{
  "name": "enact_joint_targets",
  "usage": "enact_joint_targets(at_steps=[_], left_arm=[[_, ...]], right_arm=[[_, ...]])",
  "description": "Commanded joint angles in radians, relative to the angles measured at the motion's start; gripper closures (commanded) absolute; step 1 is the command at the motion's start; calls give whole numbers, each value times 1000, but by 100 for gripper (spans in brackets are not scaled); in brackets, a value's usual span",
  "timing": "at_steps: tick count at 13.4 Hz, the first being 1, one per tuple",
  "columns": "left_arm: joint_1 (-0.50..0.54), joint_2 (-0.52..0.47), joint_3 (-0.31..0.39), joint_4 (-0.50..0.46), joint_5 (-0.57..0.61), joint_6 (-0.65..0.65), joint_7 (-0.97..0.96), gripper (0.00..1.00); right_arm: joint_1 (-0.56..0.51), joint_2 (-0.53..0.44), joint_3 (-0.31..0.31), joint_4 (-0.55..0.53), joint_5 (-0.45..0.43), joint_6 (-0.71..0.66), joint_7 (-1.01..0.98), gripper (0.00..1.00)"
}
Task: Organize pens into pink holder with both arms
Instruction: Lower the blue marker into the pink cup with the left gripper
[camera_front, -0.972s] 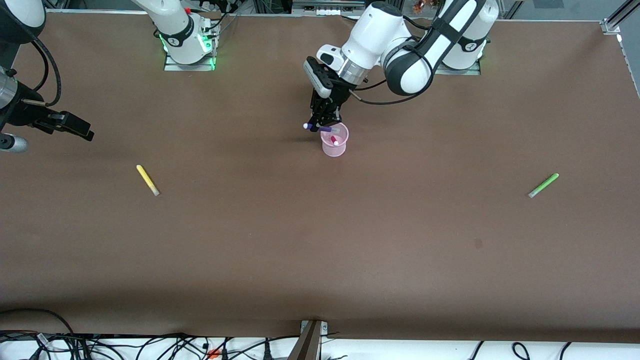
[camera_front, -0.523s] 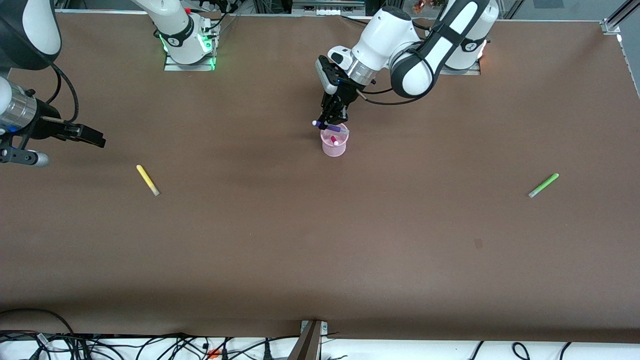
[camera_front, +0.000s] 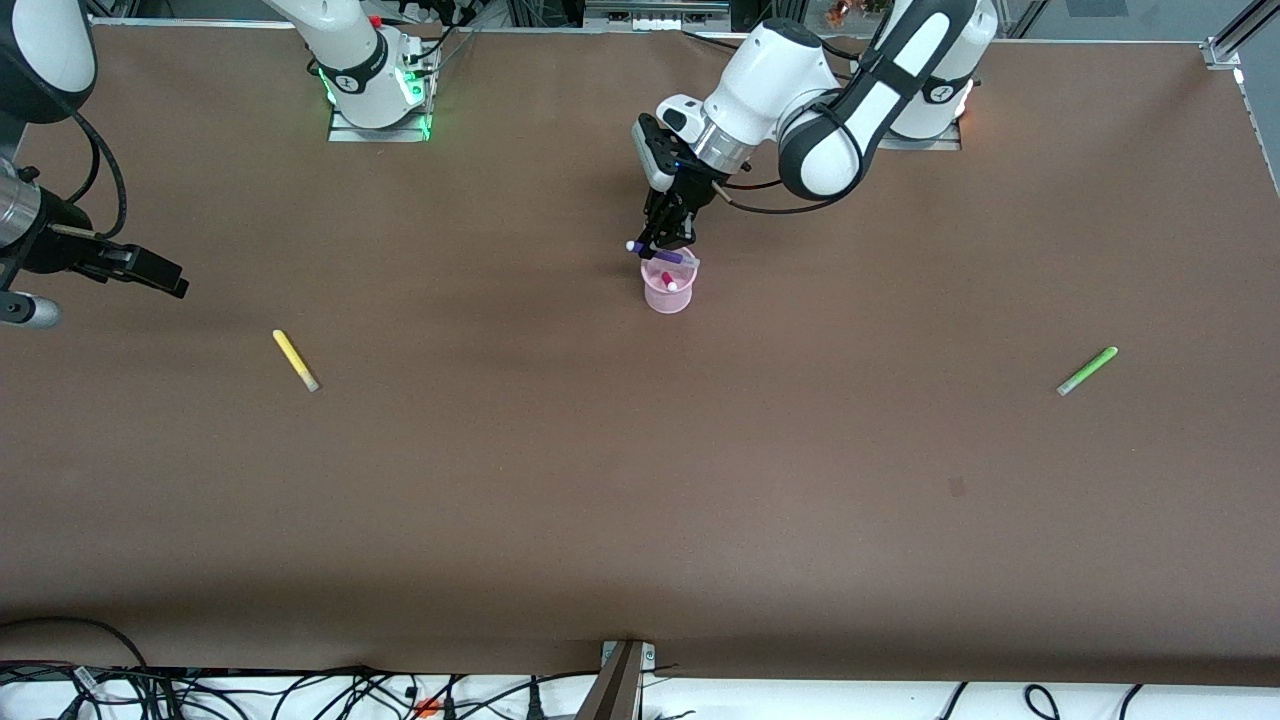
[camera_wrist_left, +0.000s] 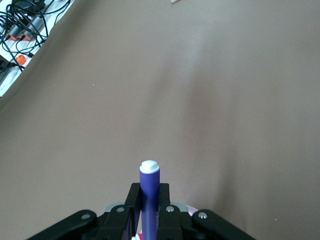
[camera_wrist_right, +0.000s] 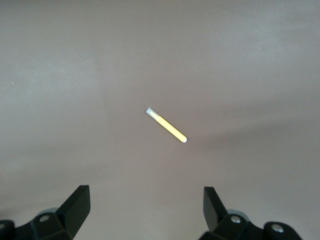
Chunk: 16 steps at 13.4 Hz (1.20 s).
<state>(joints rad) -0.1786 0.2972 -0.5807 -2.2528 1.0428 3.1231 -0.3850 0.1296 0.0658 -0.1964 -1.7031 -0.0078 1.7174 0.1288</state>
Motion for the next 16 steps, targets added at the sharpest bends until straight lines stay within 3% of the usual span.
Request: enact_joint_targets(at_steps=[1, 16], left_arm=[[-1, 68, -5, 67, 28, 9, -15, 100], [-7, 135, -5, 71, 81, 12, -15, 100]], right_arm=[[-11, -4, 6, -6, -9, 10, -11, 0], [-11, -7, 6, -21, -8, 10, -11, 0]])
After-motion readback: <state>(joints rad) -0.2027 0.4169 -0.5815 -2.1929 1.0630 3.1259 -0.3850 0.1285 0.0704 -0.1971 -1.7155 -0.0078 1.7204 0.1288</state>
